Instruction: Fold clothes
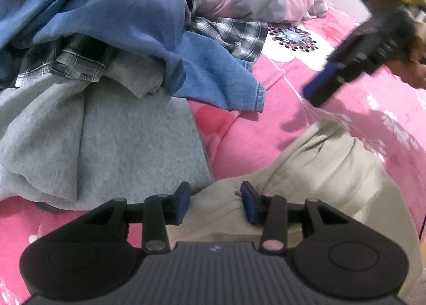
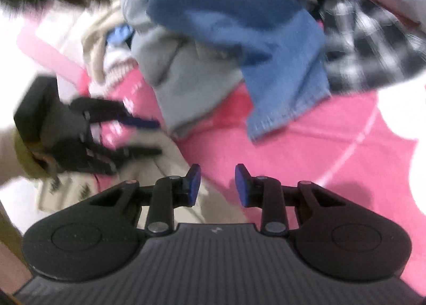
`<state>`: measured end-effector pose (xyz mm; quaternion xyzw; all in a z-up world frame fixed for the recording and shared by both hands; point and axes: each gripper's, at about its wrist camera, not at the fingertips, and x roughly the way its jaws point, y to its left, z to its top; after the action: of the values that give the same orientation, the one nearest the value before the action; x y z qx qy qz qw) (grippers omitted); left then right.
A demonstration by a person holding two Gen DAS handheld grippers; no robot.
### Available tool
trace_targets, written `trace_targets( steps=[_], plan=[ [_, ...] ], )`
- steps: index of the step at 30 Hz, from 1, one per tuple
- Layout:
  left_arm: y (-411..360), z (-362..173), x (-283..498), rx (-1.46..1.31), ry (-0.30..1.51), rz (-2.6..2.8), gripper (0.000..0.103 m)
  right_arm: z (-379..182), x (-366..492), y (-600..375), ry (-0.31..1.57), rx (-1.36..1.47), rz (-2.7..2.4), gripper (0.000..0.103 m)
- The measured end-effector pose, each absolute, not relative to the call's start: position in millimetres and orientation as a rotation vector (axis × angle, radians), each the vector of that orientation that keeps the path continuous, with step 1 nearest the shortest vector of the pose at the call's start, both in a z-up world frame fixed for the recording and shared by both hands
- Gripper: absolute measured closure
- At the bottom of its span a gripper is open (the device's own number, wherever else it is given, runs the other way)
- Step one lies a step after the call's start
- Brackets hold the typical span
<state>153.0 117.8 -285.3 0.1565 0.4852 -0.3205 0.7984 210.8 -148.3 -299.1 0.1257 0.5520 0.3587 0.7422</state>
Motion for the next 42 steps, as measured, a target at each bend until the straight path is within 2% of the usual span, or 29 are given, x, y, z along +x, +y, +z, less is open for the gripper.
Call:
trace_targets(
  steps=[3,7,11,17,19,22,26,30,32,33,34,42],
  plan=[
    [118.6,-284.8,152.5,0.338,1.033,-0.697,0.059,-314.1,230.0,-134.2,1.266,0.324,0.794,0.075],
    [122.3,-282.1,156.1,0.306,1.042,-0.686,0.054,-342.4,235.9,-116.3,1.462,0.369,0.847,0.085],
    [132.1,-278.8,165.7,0.2,1.061,-0.703,0.049,-323.5,214.7,-114.6,1.433,0.363,0.974,0.086],
    [135.2,-288.4,175.8,0.184,1.135,-0.787,0.047,-339.8,226.4,-109.6,1.53,0.396,1.003,0.083],
    [139.0,-290.0,178.1,0.164,1.152,-0.812,0.049,-346.9,238.3,-109.8,1.572,0.432,1.032,0.083],
    [143.3,-292.2,180.1,0.154,1.166,-0.84,0.056,-357.0,254.1,-115.5,1.622,0.521,1.061,0.075],
    [140.4,-290.7,174.8,0.199,1.135,-0.852,0.064,-364.3,260.5,-114.6,1.661,0.544,1.103,0.072],
    [138.5,-288.8,169.7,0.23,1.106,-0.85,0.068,-379.1,256.7,-106.0,1.709,0.545,1.126,0.074],
    [140.4,-287.8,169.9,0.22,1.105,-0.848,0.068,-375.0,255.9,-105.3,1.657,0.53,1.146,0.094],
    [141.6,-286.8,171.2,0.21,1.106,-0.849,0.067,-369.1,255.8,-103.9,1.627,0.503,1.152,0.096],
    [142.5,-286.0,173.3,0.196,1.109,-0.85,0.067,-360.4,255.5,-101.8,1.581,0.438,1.151,0.103],
    [142.3,-292.0,178.3,0.193,1.138,-0.83,0.065,-314.2,190.2,-53.4,1.141,-0.333,1.238,0.103]
  ],
)
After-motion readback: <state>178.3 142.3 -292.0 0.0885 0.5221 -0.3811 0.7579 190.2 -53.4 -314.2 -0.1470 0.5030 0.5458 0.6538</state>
